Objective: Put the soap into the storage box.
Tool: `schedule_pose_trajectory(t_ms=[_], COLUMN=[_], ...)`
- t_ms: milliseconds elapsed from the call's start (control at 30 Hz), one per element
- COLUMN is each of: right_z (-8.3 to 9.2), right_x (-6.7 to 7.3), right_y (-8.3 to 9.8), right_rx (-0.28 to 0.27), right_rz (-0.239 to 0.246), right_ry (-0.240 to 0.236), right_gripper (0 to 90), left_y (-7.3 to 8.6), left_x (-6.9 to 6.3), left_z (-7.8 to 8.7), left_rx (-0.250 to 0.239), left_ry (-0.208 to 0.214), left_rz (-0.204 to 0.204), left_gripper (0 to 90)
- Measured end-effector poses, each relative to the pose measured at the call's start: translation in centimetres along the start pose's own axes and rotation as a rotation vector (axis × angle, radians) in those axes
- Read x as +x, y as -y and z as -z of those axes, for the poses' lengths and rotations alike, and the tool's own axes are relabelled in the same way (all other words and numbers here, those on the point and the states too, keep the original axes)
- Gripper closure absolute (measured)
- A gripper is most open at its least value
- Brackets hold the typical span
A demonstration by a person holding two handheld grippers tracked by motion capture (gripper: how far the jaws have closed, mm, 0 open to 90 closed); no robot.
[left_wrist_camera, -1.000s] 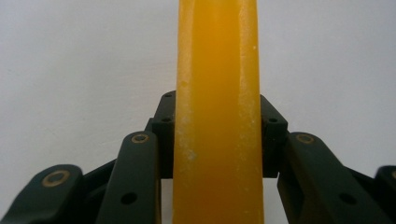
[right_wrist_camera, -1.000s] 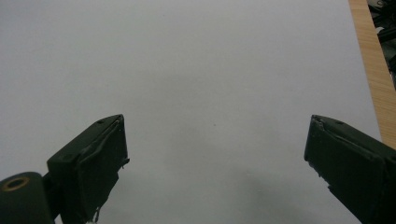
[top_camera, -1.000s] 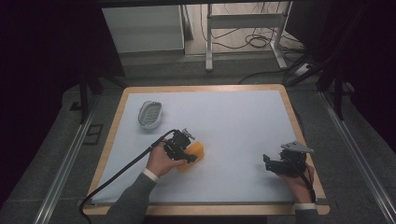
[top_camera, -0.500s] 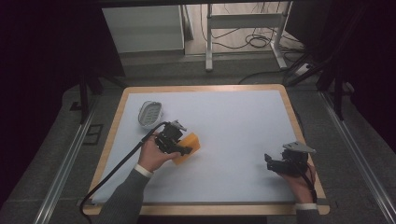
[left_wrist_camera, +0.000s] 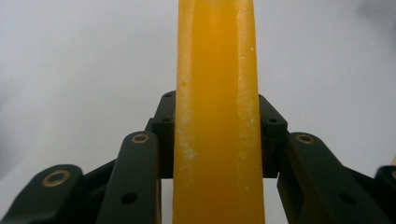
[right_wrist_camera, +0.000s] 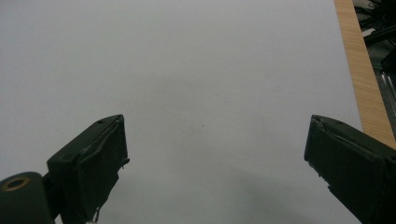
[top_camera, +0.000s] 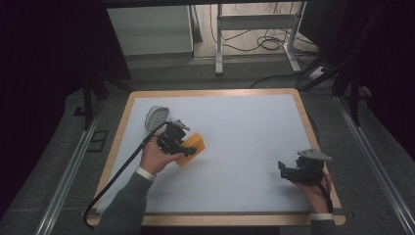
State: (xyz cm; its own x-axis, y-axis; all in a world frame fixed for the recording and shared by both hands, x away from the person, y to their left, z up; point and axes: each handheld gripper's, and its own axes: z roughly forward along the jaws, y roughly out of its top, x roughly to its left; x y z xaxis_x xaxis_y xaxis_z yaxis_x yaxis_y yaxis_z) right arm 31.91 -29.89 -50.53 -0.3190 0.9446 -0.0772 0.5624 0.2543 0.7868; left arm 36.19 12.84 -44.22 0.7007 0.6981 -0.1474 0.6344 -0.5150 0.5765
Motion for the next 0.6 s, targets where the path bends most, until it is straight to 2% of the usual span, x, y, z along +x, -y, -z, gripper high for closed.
schedule_pose_trajectory(t_ms=[333,600], right_z=[0.0,0.0], right_x=[0.0,0.0], right_y=[0.0,0.0], right_rx=[0.002,0.003], right_rz=[-0.001,0.0], right_ry=[0.002,0.003], right_gripper=[6.0,6.0], left_y=[-0.2,-0.3], left_x=[1.3,1.8], left_z=[1.1,1.6], left_rx=[-0.014,-0.022], left_ry=[-0.021,-0.031], left_rz=[0.023,0.032], left_gripper=[61.0,61.0])
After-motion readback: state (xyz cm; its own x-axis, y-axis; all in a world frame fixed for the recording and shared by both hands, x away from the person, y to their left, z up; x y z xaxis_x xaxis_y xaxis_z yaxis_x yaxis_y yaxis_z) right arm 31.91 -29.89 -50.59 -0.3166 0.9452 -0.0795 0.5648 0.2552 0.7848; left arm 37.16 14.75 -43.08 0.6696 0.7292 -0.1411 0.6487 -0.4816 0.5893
